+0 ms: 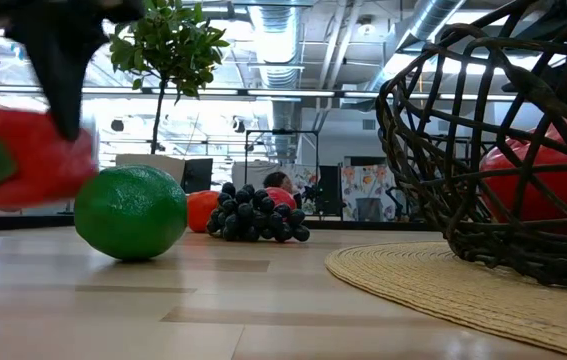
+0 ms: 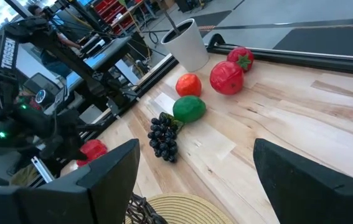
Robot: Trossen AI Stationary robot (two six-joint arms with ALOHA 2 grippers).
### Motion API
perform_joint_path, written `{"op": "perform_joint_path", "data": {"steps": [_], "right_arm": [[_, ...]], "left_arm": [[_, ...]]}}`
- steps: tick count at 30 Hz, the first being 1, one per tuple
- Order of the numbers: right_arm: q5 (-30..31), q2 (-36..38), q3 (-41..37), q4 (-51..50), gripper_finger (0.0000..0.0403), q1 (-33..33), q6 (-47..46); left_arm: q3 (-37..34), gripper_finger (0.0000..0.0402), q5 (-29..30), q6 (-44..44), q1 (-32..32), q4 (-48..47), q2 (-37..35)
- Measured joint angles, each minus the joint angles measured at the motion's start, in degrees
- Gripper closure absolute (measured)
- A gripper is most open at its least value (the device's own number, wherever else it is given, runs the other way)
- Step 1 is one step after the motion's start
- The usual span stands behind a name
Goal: Build produce basket
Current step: Put the red bell pepper into the black wire basket
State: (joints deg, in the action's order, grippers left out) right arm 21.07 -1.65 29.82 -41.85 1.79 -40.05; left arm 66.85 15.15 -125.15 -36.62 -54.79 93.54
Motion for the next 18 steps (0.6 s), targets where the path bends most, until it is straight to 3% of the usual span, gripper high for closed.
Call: {"op": "perform_joint_path", "data": {"steps": [3, 7, 10, 14, 18], "right_arm": [[0.0, 0.0, 0.0, 0.0, 0.0069, 0.0, 0.0], [0.0, 0.0, 0.0, 0.0, 0.0069, 0.0, -0.4], [0.0, 0.0, 0.0, 0.0, 0.0069, 0.0, -0.4], [0.0, 0.0, 0.0, -0.1, 0.0069, 0.0, -0.2], [0.0, 0.0, 0.0, -0.1, 0.0069, 0.0, -0.1]], "left_arm": [[0.6, 0.0147, 4.9, -0.1, 0.2, -0.8, -3.3], [2.0, 0.0147, 17.9, 1.6, 0.4, 1.3, -8.5], [2.2, 0.0144, 27.6, 7.9, 0.8, 8.3, -12.7], [2.2, 0.0141, 32.7, 25.9, 2.2, 23.5, -17.2], [2.2, 0.0140, 30.1, 49.5, 4.0, 43.8, -19.4]]}}
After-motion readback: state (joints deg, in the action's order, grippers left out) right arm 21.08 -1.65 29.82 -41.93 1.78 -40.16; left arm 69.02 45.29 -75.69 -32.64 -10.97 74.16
